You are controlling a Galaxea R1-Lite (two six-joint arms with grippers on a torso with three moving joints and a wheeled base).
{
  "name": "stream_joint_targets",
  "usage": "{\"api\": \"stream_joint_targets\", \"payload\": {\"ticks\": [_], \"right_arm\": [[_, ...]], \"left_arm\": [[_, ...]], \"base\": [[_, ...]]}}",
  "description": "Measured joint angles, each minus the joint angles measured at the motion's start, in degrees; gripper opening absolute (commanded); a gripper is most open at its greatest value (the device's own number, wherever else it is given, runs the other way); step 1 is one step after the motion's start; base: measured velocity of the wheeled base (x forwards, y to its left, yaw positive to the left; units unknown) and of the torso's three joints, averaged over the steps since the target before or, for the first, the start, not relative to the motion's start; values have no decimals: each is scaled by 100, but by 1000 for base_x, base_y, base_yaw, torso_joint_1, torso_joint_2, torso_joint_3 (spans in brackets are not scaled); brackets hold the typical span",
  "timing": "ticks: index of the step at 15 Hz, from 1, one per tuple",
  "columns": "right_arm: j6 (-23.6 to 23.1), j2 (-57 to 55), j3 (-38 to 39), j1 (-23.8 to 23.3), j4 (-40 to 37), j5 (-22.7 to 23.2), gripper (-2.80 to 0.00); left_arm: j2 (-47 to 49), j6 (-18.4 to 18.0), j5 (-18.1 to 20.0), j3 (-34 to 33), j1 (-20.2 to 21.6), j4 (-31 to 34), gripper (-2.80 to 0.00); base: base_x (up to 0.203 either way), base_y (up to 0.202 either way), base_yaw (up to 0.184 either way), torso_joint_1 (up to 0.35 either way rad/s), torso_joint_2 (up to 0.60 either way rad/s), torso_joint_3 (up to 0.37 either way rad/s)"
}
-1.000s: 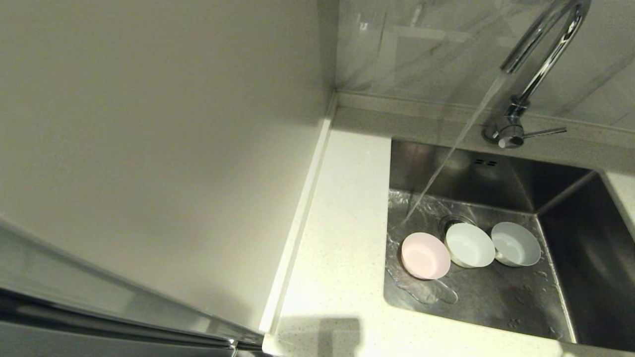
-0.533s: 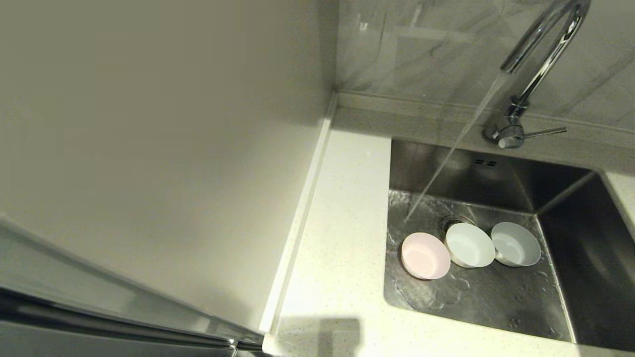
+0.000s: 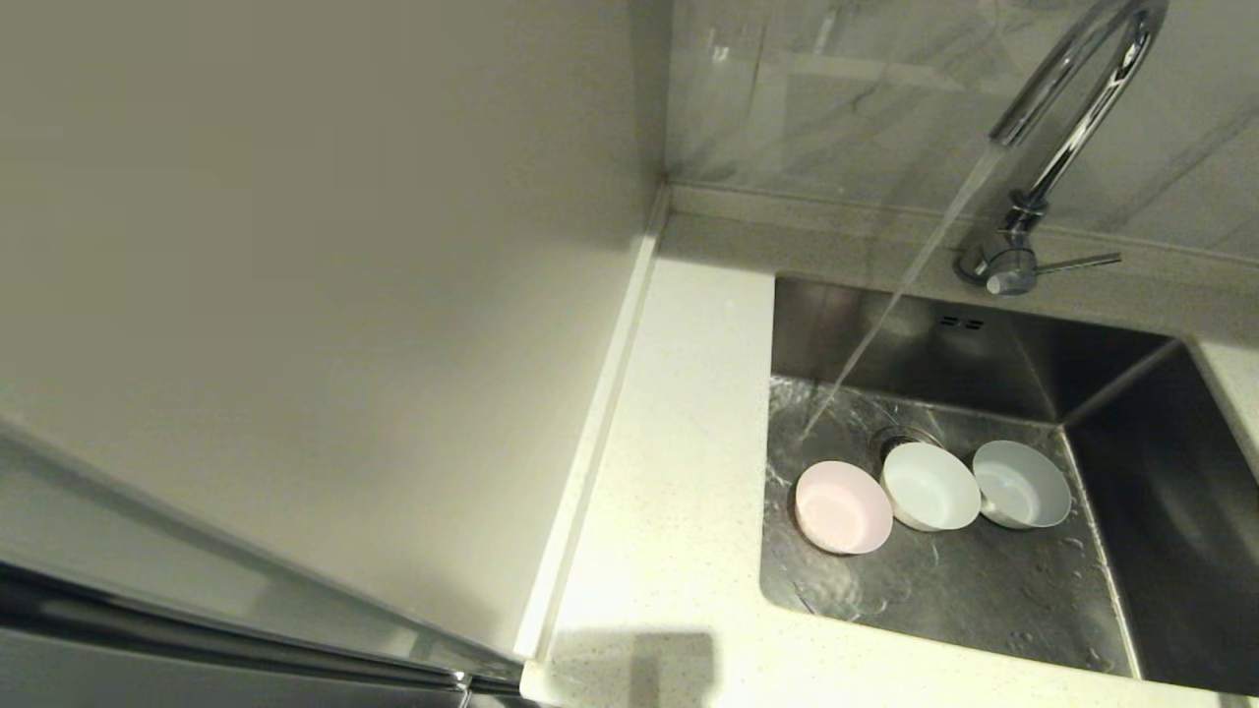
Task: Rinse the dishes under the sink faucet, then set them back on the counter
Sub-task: Wait for the water to rinse the bowl
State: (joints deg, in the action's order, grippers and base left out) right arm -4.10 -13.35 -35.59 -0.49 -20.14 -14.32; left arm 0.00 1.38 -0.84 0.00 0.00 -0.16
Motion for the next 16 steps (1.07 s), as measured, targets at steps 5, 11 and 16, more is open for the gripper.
{"api": "stream_joint_targets", "payload": {"ticks": [5, 11, 16], "right_arm": [[-7, 1032, 790, 22, 61, -34, -280], [-21, 1335, 2312, 22, 1397, 517, -280], [-212, 1346, 3436, 22, 2739, 1030, -280]], "left_arm": [[0, 0, -1, 0, -2, 0, -280], [0, 0, -4, 0, -5, 2, -280], [0, -1, -4, 0, -2, 0, -280]], "base": [[0, 0, 0, 0, 0, 0], [0, 0, 0, 0, 0, 0], [0, 0, 0, 0, 0, 0]]}}
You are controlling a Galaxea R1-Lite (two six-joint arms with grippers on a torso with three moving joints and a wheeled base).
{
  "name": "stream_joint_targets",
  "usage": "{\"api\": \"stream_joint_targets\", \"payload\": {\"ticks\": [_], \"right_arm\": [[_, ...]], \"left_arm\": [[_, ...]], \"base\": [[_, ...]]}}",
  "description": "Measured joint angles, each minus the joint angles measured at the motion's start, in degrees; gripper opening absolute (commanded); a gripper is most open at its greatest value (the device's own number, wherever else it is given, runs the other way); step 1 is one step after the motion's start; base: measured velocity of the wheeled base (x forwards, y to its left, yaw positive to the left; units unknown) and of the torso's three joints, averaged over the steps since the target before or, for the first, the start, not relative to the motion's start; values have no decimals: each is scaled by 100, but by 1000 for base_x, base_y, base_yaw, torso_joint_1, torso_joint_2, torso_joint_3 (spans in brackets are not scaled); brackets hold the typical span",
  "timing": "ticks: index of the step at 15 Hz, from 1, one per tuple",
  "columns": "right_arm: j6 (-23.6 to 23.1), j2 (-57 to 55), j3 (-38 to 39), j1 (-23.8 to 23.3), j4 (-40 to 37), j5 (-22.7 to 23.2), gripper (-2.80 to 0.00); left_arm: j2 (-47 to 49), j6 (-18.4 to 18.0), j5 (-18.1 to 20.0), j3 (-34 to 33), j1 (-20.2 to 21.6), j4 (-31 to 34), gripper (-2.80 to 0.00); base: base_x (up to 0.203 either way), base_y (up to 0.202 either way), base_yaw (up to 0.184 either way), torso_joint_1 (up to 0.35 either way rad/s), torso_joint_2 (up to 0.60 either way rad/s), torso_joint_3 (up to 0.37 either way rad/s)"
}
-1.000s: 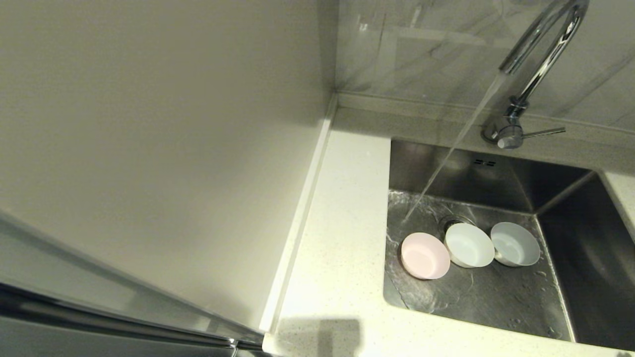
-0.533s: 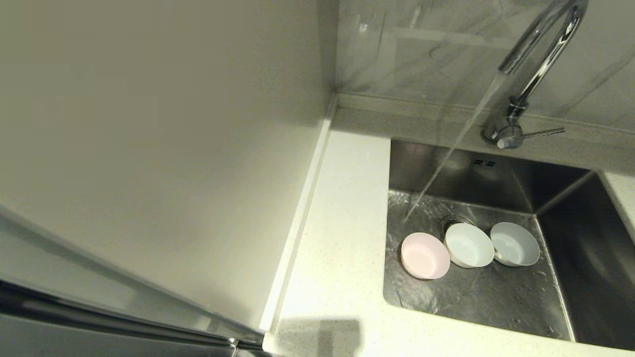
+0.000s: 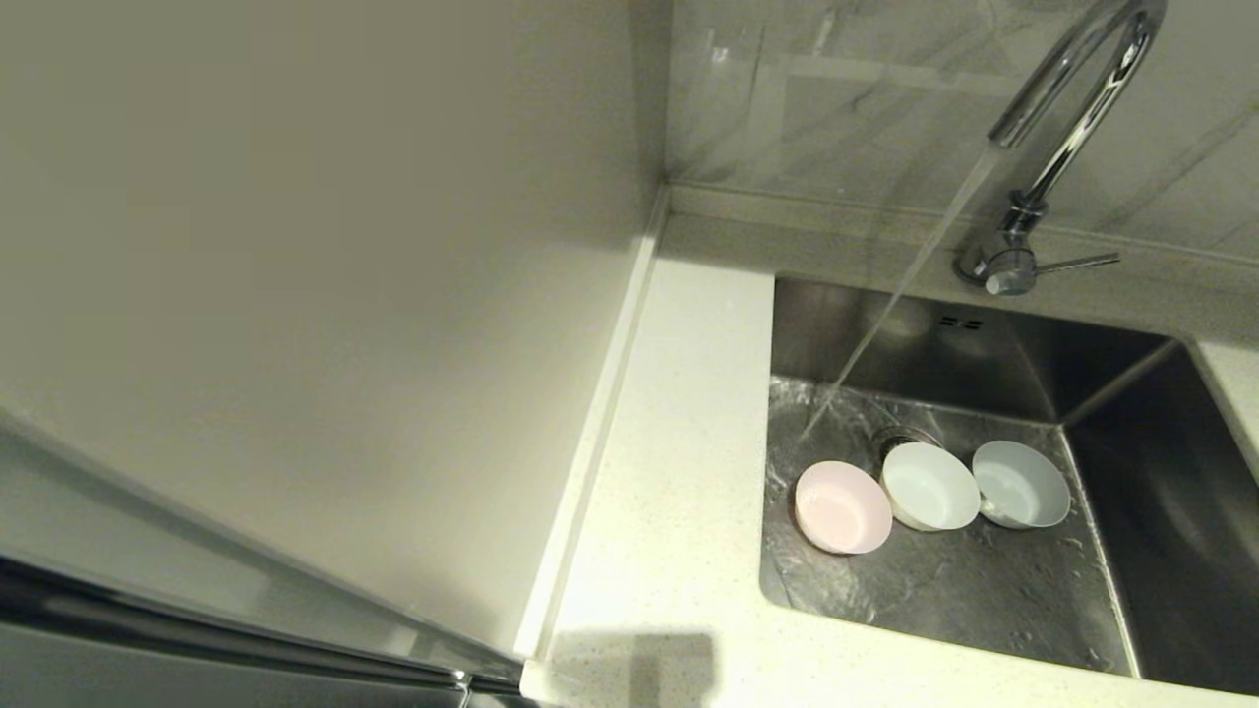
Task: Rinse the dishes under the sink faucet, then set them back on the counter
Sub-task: Wait for the water to rinse the bowl
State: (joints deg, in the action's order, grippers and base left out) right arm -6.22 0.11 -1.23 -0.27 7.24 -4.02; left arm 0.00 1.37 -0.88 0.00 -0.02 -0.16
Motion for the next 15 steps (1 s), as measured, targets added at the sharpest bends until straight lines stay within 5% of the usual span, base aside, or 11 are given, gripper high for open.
{"api": "stream_joint_targets", "payload": {"ticks": [6, 15], "right_arm": [[113, 1, 112, 0, -599, 412, -280], [609, 0, 113, 0, -757, 384, -280]], "left_arm": [[0, 1, 0, 0, 2, 2, -280], [0, 1, 2, 0, 2, 0, -280]], "base": [[0, 0, 0, 0, 0, 0], [0, 0, 0, 0, 0, 0]]}}
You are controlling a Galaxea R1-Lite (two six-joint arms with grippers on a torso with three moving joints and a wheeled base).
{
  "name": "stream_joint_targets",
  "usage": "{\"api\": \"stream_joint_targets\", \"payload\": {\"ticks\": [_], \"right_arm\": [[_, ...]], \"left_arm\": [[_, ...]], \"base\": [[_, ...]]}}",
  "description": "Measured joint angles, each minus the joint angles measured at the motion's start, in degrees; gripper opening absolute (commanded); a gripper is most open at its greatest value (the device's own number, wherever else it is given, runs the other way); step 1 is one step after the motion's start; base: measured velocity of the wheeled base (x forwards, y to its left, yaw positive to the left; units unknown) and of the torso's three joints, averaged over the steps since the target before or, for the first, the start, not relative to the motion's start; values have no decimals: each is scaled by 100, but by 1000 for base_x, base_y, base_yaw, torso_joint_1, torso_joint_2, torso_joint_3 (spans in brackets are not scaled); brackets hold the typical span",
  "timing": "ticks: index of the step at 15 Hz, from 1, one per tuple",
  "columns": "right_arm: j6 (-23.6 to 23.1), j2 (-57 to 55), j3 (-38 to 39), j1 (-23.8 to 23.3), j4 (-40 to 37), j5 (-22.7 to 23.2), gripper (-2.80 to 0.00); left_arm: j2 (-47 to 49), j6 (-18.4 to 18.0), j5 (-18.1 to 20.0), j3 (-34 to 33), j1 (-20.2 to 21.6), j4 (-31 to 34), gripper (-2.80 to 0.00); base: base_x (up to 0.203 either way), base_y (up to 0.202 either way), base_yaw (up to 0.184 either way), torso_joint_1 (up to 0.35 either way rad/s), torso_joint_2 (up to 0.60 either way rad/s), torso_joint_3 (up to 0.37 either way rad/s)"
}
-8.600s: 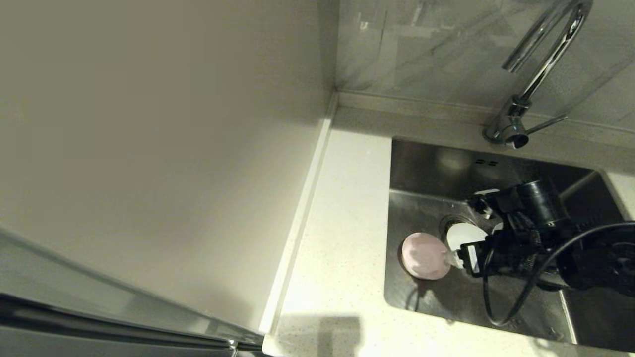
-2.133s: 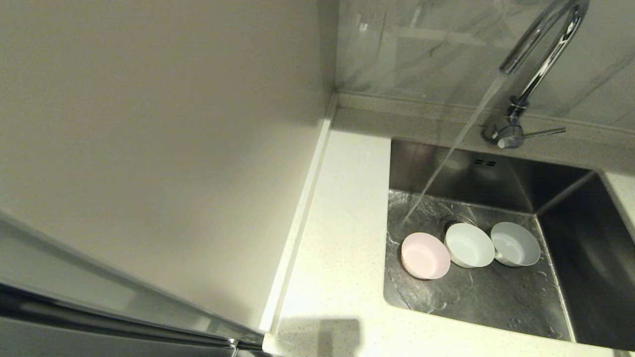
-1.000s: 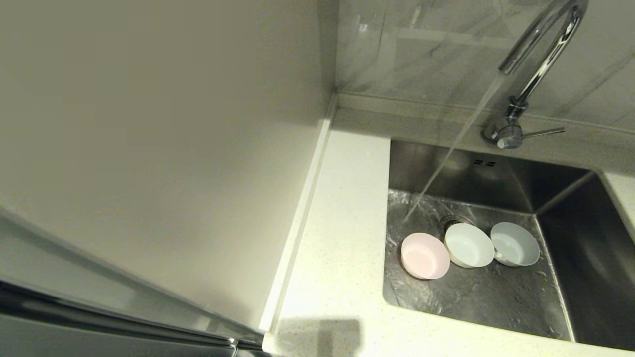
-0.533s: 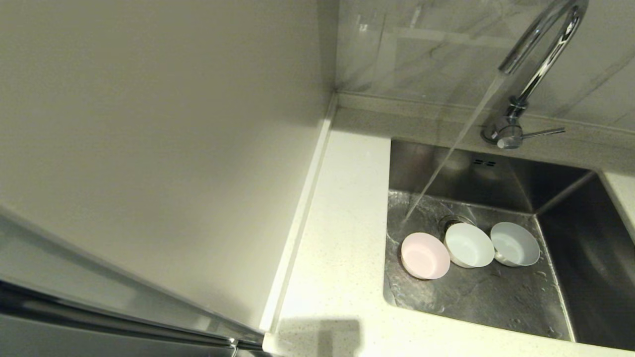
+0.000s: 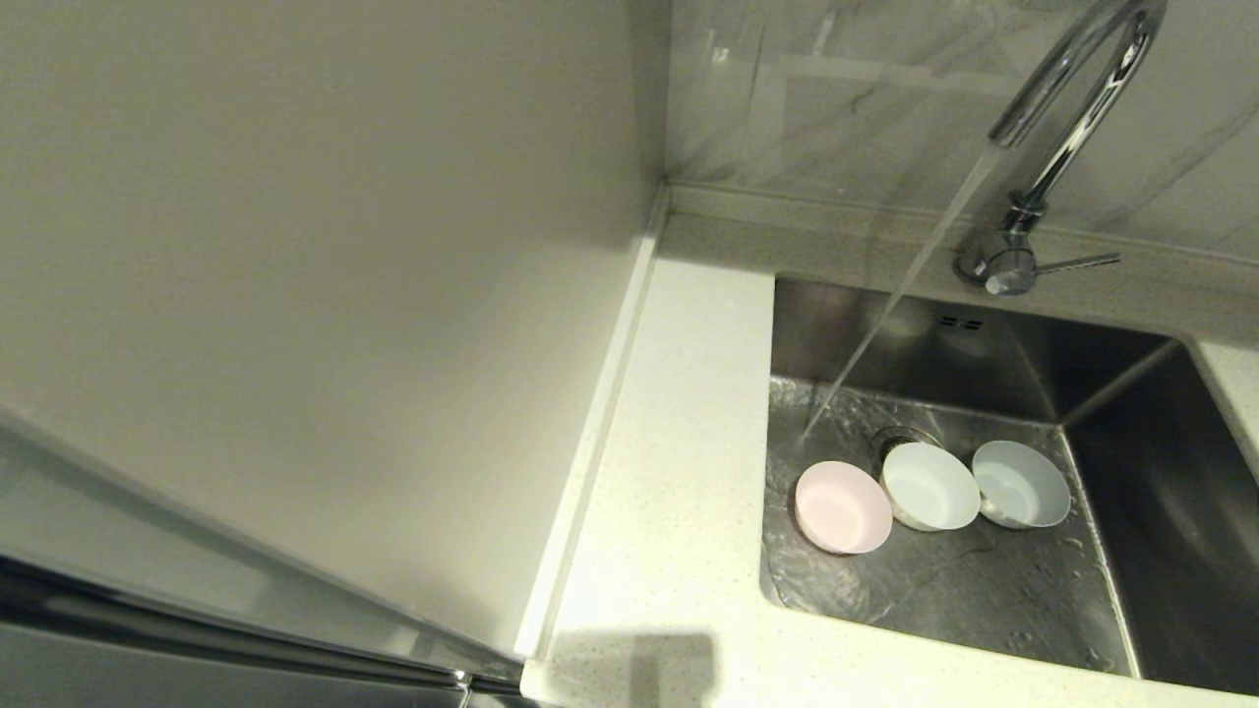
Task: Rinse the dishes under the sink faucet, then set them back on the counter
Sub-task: Wait for the water to rinse the bowl
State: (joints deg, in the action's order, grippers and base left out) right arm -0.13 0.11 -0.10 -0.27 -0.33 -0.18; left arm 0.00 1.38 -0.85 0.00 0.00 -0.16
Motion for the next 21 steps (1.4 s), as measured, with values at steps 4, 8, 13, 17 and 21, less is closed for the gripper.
{"api": "stream_joint_targets", "payload": {"ticks": [4, 8, 13, 17, 21], "right_arm": [[-2, 0, 0, 0, -3, 1, -280], [0, -1, 0, 0, -7, 0, -280], [0, -1, 0, 0, -8, 0, -280], [-3, -1, 0, 0, -9, 3, -280], [-1, -4, 0, 0, -10, 2, -280]], "left_arm": [[0, -1, -2, 0, -2, 2, -280], [0, -1, 0, 0, -2, 2, -280], [0, 0, 0, 0, 0, 0, -280], [0, -1, 0, 0, -2, 2, -280], [0, -1, 0, 0, -2, 2, -280]], "base": [[0, 0, 0, 0, 0, 0], [0, 0, 0, 0, 0, 0], [0, 0, 0, 0, 0, 0], [0, 0, 0, 0, 0, 0], [0, 0, 0, 0, 0, 0]]}}
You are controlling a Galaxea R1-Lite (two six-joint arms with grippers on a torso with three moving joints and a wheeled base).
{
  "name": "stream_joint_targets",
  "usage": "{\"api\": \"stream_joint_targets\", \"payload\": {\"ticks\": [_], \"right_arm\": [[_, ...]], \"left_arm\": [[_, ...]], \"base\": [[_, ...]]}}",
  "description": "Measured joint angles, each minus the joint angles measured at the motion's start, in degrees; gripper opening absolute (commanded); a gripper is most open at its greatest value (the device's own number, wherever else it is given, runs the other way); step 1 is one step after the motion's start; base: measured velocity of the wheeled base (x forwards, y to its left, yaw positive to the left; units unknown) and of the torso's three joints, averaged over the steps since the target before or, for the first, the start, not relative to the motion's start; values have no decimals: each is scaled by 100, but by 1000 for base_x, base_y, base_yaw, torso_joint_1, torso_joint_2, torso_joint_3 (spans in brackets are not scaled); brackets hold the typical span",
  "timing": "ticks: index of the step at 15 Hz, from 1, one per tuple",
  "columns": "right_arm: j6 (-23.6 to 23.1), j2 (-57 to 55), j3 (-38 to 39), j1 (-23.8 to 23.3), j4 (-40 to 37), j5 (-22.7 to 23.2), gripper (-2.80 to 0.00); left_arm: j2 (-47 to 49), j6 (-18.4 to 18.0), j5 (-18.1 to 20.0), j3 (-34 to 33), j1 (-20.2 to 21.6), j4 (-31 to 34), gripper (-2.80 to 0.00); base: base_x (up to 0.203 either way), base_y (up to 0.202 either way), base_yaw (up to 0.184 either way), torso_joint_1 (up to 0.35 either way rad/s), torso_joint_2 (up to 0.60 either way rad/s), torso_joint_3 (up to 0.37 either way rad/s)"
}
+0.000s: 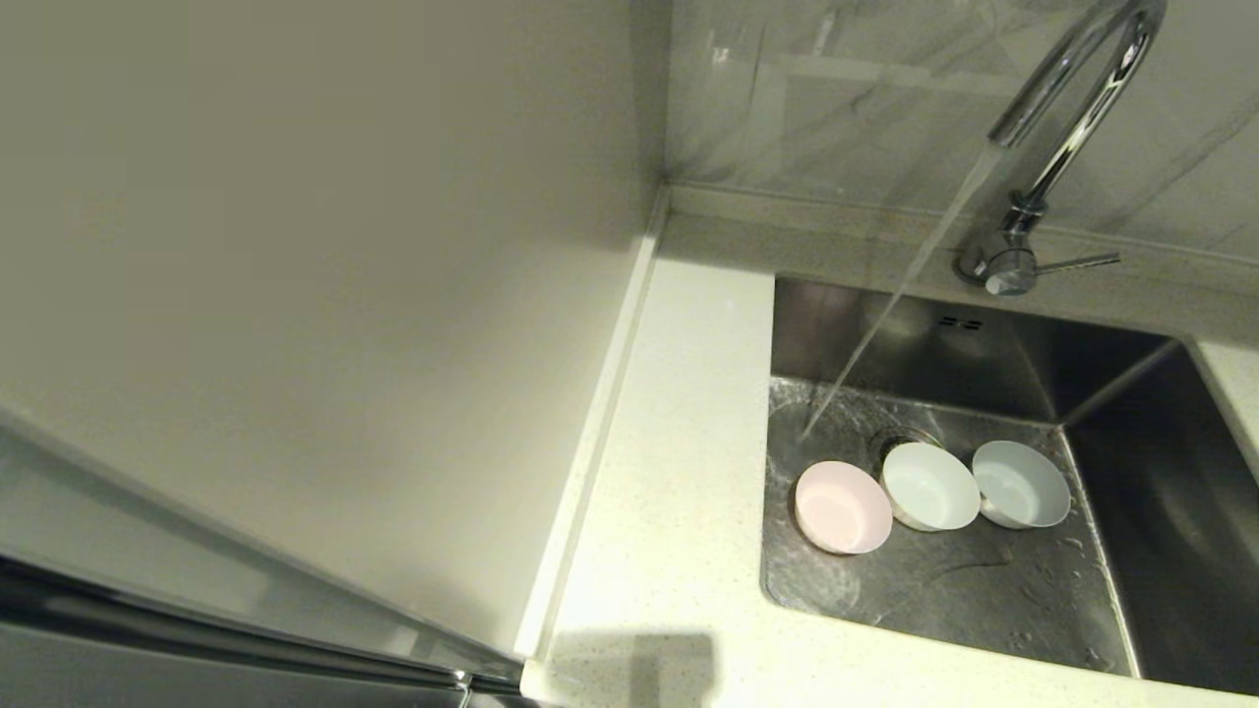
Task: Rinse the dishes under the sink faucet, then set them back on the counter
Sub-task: Wait for the water to rinse the bowl
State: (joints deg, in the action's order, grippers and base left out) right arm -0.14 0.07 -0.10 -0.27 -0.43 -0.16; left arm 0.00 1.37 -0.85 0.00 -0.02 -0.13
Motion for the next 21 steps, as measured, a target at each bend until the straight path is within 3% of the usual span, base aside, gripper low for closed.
{"api": "stream_joint_targets", "payload": {"ticks": [21], "right_arm": [[-96, 0, 0, 0, 0, 49, -280]], "left_arm": [[0, 1, 0, 0, 2, -2, -280]], "base": [[0, 0, 0, 0, 0, 0]]}}
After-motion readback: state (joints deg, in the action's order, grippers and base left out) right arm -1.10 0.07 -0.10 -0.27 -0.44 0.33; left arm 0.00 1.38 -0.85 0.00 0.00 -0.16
